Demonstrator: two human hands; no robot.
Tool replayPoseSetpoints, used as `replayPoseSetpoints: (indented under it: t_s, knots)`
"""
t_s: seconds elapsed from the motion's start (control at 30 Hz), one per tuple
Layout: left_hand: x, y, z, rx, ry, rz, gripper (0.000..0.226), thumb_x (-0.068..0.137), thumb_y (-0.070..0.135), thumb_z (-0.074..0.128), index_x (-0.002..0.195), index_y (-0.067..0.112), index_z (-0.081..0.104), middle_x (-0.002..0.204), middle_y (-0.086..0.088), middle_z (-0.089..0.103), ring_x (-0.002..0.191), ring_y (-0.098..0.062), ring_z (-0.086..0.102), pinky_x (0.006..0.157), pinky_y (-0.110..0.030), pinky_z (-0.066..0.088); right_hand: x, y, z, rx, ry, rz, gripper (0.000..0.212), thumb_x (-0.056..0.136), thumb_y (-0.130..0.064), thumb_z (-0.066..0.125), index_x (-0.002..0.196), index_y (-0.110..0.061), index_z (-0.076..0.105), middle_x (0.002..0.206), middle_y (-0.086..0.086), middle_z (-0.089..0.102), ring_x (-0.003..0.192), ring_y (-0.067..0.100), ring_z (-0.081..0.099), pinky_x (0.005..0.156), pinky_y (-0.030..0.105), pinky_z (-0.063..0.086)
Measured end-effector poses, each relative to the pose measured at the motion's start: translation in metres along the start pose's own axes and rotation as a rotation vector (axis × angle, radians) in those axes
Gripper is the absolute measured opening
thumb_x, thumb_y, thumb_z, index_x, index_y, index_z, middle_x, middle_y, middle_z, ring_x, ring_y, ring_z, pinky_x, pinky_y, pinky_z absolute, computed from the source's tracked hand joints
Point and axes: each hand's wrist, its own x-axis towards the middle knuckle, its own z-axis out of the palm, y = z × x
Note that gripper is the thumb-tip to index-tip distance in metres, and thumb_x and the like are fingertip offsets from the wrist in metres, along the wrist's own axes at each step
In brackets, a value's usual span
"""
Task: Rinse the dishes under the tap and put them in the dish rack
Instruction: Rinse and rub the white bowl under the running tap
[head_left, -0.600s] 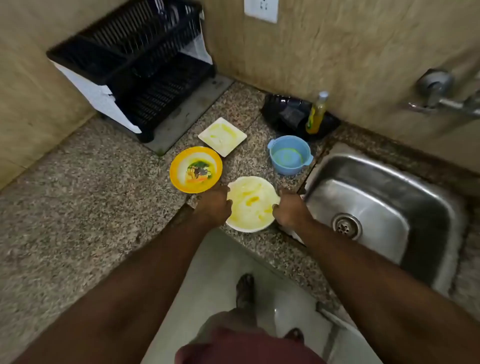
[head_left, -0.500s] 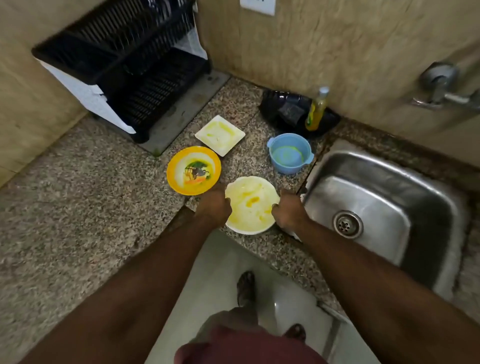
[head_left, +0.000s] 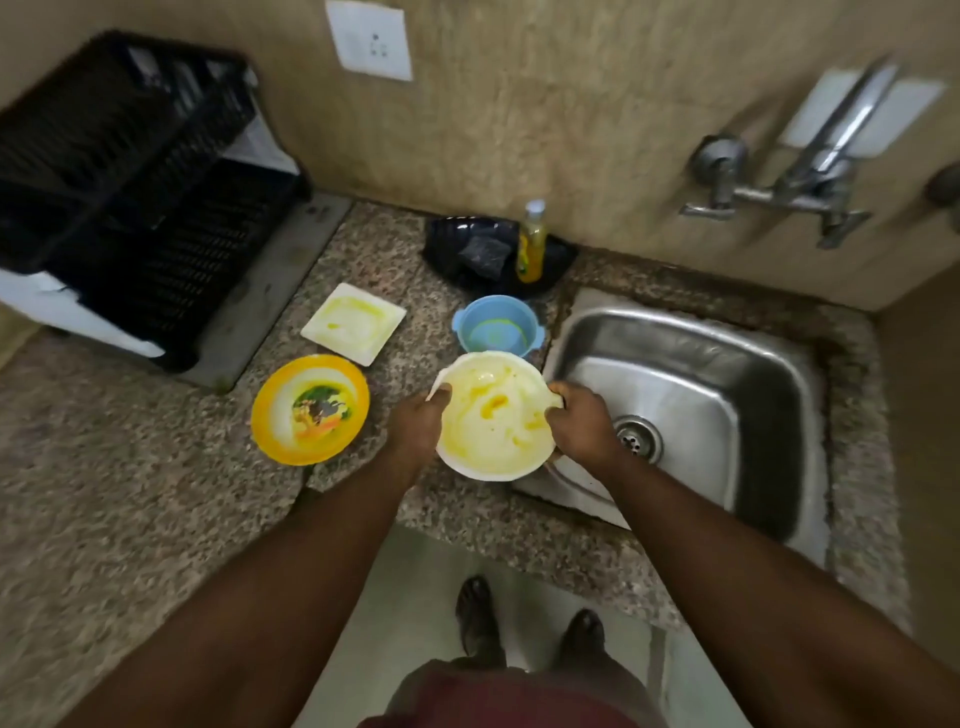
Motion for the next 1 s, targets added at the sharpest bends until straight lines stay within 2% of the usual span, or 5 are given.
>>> replayPoseSetpoints:
  t_s: [0.23,0.37,0.5,0.7,1.0]
  knots:
    - [-0.013,0.084,0.082,-0.314,-0.204,-0.035,0.021,0.105,0.035,0.057,0.114,0.019,0.066,0.115,-0.009,0.073,0.098,-0.031,0.070,0.084,-0.050,0.059,0.009,0.012,-0.105,0.159,0.164,0.011,0.035,0.093,-0.004,0.054,0.124,-0.013,0.066,0.105,0.004,0.068,0.072,0.006,0.065,0.047,0.017,0.052]
    - [-0.012,0.114,0.143,-0.360,-0.231,-0.076,0.037,0.097,0.044,0.065,0.120,0.015,0.066,0.115,-0.011,0.072,0.090,-0.032,0.071,0.071,-0.047,0.061,0.022,0.030,-0.160,0.216,0.195,0.068,0.029,0.098,-0.011,0.054,0.122,-0.021,0.067,0.103,0.006,0.071,0.084,0.024,0.072,0.066,0.049,0.063]
    - [-0.016,0.134,0.186,-0.244,-0.088,0.069,0.036,0.105,0.039,0.054,0.120,0.009,0.067,0.108,-0.006,0.069,0.089,-0.022,0.065,0.061,-0.024,0.055,0.043,0.039,-0.202,0.164,0.216,0.084,0.025,0.098,-0.028,0.060,0.119,-0.020,0.071,0.105,0.008,0.074,0.089,0.027,0.073,0.071,0.046,0.063]
    - [-0.012,0.163,0.236,-0.297,-0.063,0.144,0.028,0.104,0.044,0.056,0.109,0.020,0.070,0.105,-0.006,0.072,0.097,-0.028,0.069,0.089,-0.046,0.057,0.088,0.020,-0.285,-0.020,0.792,0.082,0.045,0.096,-0.046,0.060,0.115,-0.005,0.060,0.105,0.019,0.071,0.100,0.039,0.066,0.073,0.033,0.047]
    - [0.007,0.172,0.258,-0.277,-0.016,0.199,0.032,0.106,0.038,0.054,0.117,0.013,0.071,0.111,-0.010,0.072,0.104,-0.029,0.067,0.090,-0.039,0.053,0.127,0.023,-0.312,0.044,0.771,0.069,0.035,0.101,-0.037,0.057,0.105,-0.004,0.069,0.097,0.009,0.068,0.079,0.020,0.053,0.067,0.025,0.034]
